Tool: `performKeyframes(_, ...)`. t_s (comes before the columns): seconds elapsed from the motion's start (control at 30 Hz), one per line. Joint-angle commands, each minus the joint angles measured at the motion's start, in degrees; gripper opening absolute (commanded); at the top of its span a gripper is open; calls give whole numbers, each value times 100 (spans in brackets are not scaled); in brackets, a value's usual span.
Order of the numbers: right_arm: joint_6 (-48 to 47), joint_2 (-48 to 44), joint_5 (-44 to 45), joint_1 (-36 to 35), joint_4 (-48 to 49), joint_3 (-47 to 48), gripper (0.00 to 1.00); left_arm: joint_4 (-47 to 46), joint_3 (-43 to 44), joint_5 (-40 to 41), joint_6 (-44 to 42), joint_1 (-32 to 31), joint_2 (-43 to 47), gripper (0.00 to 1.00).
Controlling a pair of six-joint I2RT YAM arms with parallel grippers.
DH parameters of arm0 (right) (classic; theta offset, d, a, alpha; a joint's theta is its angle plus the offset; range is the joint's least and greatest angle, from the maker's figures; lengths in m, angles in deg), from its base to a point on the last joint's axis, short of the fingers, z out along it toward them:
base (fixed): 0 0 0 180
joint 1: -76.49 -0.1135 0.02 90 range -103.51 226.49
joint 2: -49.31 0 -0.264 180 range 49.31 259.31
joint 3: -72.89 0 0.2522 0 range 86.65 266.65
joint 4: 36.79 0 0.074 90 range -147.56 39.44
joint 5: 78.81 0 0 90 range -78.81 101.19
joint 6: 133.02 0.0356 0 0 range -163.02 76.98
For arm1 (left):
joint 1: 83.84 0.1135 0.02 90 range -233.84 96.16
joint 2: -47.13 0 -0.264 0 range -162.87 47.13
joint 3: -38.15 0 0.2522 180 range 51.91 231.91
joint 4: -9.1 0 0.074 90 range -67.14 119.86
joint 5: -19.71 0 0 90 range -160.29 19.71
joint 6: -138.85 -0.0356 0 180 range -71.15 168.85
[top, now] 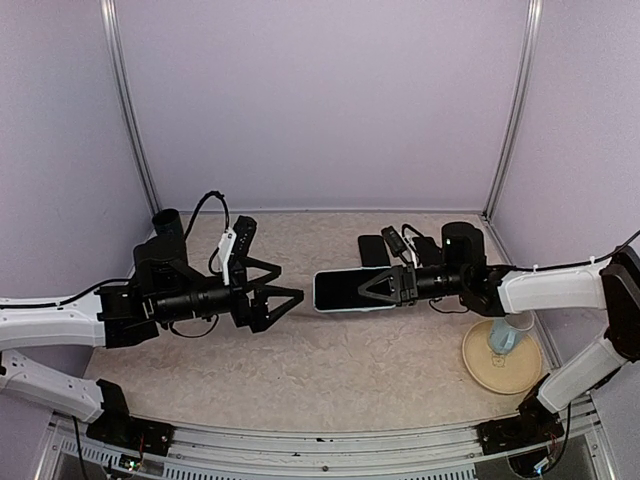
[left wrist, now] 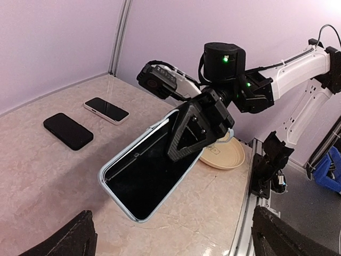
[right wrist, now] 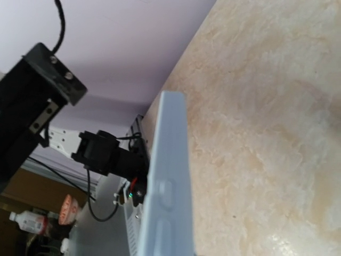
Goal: Put the phone into the phone case
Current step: Press the phone with the phone case.
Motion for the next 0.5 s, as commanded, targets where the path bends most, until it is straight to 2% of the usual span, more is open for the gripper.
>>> performKeyframes(0.0,-697,-114,-147,-129,-310,424,0,184,152,526,-723,-164,155,99)
performKeyframes(0.27,-1986,-55,-448,-374,-1501,864,0,1422,1059,-229,-1071,-164,-418,99)
performKeyframes(0.47,-2466,-193,-591,-675,-1701,919,0,1522,1139,-417,-1105,-164,-581,99)
